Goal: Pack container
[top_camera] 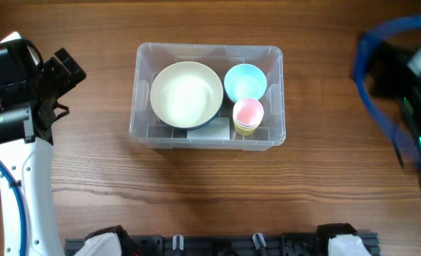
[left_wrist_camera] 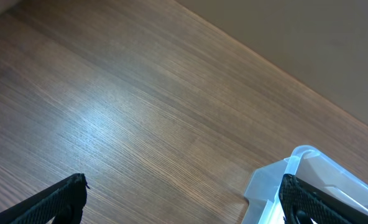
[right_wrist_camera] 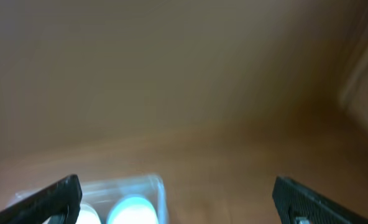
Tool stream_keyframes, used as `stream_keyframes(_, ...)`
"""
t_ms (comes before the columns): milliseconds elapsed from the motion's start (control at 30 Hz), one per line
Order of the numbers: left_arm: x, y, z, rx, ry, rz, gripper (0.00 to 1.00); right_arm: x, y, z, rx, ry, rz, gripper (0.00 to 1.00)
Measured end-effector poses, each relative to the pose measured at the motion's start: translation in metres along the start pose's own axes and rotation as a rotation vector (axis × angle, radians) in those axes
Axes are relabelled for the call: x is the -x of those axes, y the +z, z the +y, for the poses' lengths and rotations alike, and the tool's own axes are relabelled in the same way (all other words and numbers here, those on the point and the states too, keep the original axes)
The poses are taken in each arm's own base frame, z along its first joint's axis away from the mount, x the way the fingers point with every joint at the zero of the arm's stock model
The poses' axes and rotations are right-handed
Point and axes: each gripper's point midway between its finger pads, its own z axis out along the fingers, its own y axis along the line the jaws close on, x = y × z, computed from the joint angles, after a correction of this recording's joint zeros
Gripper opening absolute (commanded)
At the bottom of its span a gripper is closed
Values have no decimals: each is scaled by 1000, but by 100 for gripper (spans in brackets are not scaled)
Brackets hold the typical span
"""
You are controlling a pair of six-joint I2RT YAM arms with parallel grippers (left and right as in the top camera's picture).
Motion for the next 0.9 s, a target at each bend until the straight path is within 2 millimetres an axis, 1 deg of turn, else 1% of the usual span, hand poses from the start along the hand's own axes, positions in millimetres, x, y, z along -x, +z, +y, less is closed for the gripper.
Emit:
stream_keyframes(33,0,0,0,0,0,0,100,10,-25,-1,18,10,-87,100)
stream_keyframes(67,0,0,0,0,0,0,100,16,-44,-2,31,17,-152,100)
stream_keyframes(100,0,0,0,0,0,0,100,20,-64,-3,47,24,-229,100)
stream_keyframes(133,0,0,0,0,0,0,100,21,-78,-5,59,30,-289,100)
stream_keyframes(167,0,0,0,0,0,0,100,16,-95,-8,70,36,-346,100)
stream_keyframes(200,0,0,0,0,0,0,100,9,-107,-11,79,38,-392,100)
stream_keyframes(233,0,0,0,0,0,0,100,1,-116,-13,89,44,-439,100)
stream_keyframes(300,0,0,0,0,0,0,100,-19,-123,-18,101,50,-504,100)
stream_keyframes(333,0,0,0,-1,0,0,100,-26,-122,-20,107,53,-530,100)
stream_keyframes(400,0,0,0,0,0,0,100,-49,-112,-23,112,54,-562,100)
stream_keyframes(500,0,0,0,0,0,0,100,-89,-86,-28,114,55,-570,100)
stream_keyframes(533,0,0,0,0,0,0,100,-99,-77,-29,114,55,-568,100)
stream_keyframes(633,0,0,0,0,0,0,100,-140,-43,-34,106,52,-527,100)
stream_keyframes(767,0,0,0,-1,0,0,100,-174,-16,-37,108,52,-512,100)
stream_keyframes(900,0,0,0,0,0,0,100,-196,-1,-39,113,52,-520,100)
